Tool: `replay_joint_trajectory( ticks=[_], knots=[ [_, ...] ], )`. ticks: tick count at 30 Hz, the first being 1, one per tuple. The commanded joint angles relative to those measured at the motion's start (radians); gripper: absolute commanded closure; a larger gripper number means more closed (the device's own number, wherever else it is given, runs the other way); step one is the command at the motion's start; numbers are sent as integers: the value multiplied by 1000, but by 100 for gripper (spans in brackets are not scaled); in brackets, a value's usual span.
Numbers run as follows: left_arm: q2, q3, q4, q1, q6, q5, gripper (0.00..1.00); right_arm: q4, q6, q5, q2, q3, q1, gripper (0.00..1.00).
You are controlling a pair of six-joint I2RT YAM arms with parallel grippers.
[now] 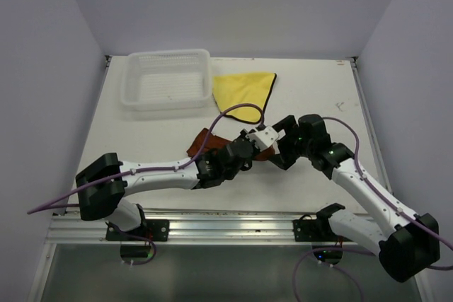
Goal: Roll the towels
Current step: Fold the towel
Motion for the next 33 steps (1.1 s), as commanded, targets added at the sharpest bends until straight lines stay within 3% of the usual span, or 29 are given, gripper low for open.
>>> replay_joint_trajectory(
  ticks=[1, 17, 20, 24, 25, 26, 33],
  knots=[
    [-10, 37, 23, -13, -22, 19, 100, 14, 110, 82, 29, 1, 15, 1],
    [-49, -2, 22, -46, -49, 47, 100, 123, 160, 166, 169, -1, 14, 3],
    [-72, -9, 16, -46, -43, 27, 100, 144, 161, 166, 163, -37, 14, 16],
    [-101, -25, 14, -46, -34, -9, 100, 173, 160, 154, 158, -71, 15, 49],
    [-104, -26, 14, -46, -33, -9, 100, 176, 148, 154, 157, -71, 16, 68],
    [-109, -26, 14, -46, -33, -12, 100, 169, 141, 155, 152, -67, 14, 75],
    [-130, -28, 6, -46, -30, -28, 100, 54, -7, 209, 168, 108, 9, 99]
  ],
)
